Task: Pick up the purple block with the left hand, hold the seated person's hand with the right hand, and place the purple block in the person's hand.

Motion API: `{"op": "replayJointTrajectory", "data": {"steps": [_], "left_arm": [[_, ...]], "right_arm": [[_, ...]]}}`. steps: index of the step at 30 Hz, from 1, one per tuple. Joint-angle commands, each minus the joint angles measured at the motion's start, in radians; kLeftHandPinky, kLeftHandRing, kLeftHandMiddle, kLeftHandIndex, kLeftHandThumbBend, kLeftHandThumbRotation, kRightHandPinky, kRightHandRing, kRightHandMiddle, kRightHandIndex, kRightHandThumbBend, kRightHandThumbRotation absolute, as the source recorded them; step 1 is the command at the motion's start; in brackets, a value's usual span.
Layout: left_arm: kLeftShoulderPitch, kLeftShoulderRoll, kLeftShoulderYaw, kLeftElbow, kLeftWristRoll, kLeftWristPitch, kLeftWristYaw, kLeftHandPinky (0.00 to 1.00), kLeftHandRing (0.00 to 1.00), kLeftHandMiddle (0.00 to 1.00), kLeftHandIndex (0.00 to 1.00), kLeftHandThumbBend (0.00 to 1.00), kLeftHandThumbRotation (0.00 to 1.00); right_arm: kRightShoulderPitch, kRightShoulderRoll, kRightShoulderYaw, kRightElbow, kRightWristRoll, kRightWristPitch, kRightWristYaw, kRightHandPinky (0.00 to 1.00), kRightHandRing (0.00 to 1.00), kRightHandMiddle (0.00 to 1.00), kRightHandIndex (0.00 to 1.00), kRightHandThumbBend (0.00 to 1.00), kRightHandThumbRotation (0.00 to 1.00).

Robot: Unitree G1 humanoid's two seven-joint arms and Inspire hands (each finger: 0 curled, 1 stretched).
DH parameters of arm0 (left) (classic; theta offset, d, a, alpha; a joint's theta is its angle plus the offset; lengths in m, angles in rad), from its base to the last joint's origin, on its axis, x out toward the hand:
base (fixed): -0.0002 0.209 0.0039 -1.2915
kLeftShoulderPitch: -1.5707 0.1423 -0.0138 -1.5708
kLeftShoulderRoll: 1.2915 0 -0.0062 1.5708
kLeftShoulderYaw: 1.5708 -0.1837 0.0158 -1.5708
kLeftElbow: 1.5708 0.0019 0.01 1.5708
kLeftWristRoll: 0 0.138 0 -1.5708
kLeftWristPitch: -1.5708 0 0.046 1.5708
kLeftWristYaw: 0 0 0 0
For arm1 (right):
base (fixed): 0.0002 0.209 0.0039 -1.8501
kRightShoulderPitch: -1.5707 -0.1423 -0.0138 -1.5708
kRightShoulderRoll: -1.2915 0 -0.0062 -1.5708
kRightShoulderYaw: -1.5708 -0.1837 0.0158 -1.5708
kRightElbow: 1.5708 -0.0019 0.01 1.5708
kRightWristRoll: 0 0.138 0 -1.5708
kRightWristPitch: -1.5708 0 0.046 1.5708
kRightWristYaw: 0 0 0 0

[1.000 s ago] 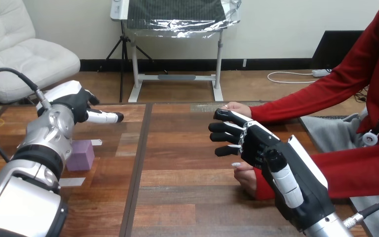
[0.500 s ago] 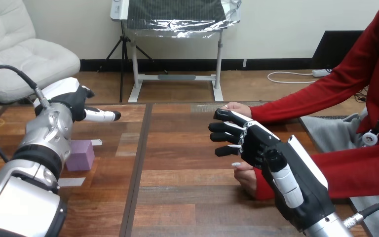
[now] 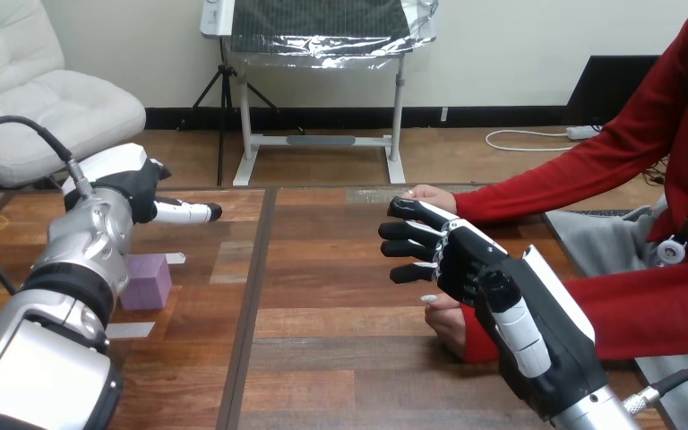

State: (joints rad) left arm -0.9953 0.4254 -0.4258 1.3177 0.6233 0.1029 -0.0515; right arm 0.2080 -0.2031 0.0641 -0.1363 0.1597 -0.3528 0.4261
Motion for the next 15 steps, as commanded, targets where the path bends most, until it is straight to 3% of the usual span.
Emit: {"op": "replayJointTrajectory", "data": {"steps": [1, 15], "left_arm": [[-0.03, 0.013, -0.029, -0.001, 0.027, 0.008, 0.0, 0.78, 0.88, 0.9, 0.89, 0.75, 0.65], [0.003, 0.008, -0.035, 0.007, 0.025, 0.008, 0.011, 0.84, 0.91, 0.93, 0.91, 0.74, 0.63]], "right_arm": [[-0.037, -0.003, -0.011, -0.037, 0.01, -0.011, -0.003, 0.73, 0.81, 0.83, 0.86, 0.91, 1.0], [-0.033, -0.006, -0.015, -0.033, 0.008, -0.018, -0.003, 0.73, 0.81, 0.83, 0.86, 0.9, 1.0]]}}
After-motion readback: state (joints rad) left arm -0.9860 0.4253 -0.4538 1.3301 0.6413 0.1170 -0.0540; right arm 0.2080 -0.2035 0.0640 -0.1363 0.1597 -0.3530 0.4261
